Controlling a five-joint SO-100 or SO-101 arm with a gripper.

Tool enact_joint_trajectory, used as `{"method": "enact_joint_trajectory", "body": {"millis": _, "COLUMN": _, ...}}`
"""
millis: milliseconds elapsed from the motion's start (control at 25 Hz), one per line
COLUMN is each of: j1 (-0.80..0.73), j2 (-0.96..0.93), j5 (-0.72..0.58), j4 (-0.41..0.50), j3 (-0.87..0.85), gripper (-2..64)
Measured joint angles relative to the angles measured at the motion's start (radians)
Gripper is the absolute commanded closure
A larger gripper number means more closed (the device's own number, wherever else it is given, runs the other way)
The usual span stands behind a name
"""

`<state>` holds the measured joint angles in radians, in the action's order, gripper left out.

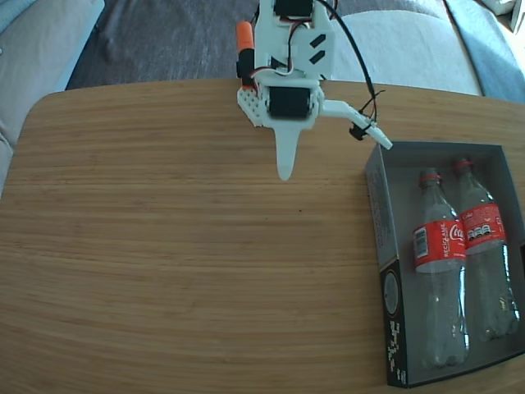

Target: Grasp the bottles and put them in the box.

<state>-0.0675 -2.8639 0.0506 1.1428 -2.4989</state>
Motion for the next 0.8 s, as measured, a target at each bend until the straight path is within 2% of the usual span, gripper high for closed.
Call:
{"method": "enact_joint_trajectory", "body": {"millis": 320, "j1": 0.034, "j2": -0.009, "j5": 0.118, "j4": 0.0, "j3": -0.028, "gripper": 61.7}}
{"method": "enact_joint_trajectory", "body": {"millis": 800, "j1": 0.069, "j2": -0.209, "j5": 0.109, "j4": 0.0, "j3": -0.186, "gripper": 61.6}}
